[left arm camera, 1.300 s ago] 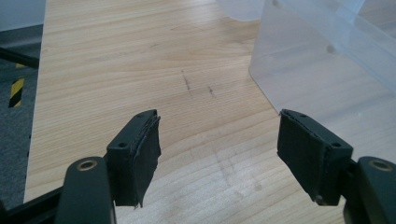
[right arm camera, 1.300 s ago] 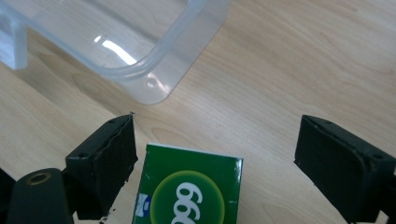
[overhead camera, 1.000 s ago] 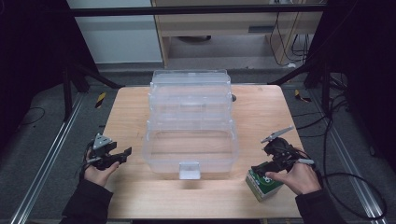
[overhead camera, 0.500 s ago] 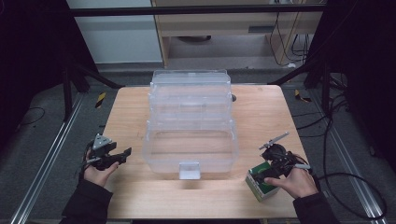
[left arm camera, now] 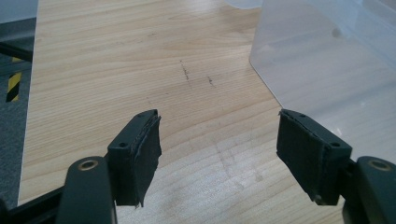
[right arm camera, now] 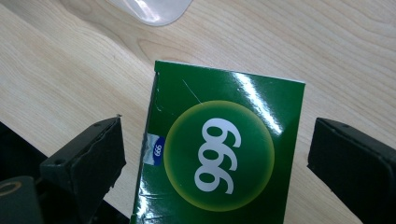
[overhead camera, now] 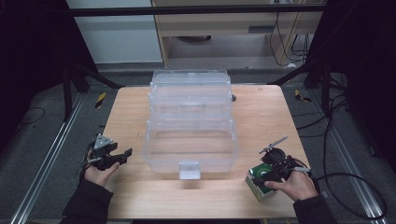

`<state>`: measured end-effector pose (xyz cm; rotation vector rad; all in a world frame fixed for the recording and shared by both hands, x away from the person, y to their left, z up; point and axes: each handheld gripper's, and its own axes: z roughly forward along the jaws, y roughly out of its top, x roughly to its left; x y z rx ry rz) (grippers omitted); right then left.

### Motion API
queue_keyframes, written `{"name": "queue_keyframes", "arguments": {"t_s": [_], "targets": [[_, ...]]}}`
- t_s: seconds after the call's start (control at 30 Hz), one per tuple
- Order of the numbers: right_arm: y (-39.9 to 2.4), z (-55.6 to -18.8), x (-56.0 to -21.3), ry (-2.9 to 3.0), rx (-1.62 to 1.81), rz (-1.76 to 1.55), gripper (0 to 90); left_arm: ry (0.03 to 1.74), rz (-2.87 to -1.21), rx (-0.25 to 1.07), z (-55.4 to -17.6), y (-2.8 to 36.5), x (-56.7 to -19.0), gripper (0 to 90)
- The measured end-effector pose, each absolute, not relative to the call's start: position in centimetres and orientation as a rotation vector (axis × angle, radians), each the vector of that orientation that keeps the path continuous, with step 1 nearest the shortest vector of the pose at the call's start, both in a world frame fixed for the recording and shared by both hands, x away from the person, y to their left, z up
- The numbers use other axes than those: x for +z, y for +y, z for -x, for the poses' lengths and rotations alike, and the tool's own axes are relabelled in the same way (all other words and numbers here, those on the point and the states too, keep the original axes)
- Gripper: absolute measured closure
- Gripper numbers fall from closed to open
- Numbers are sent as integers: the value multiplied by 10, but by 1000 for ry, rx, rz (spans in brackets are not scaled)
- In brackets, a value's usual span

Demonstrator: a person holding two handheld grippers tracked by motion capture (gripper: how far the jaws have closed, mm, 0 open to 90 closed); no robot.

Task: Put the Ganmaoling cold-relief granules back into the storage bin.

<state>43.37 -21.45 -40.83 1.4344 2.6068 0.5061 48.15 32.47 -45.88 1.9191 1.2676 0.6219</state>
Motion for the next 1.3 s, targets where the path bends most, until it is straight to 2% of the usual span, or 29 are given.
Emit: {"name": "queue_keyframes", "arguments": {"t_s": [0.5, 0.87, 1.3], "targets": [[-214, -436, -417, 2634, 456, -1444, 45, 1262, -1927, 616, -482, 324, -460, 295], [-213, -438, -422, 2652, 420, -1460, 101, 1261, -1931, 612, -482, 324, -460, 295], [-213, -441, -423, 2670, 388, -1476, 119, 1258, -1934, 610, -482, 324, -460, 296]]}}
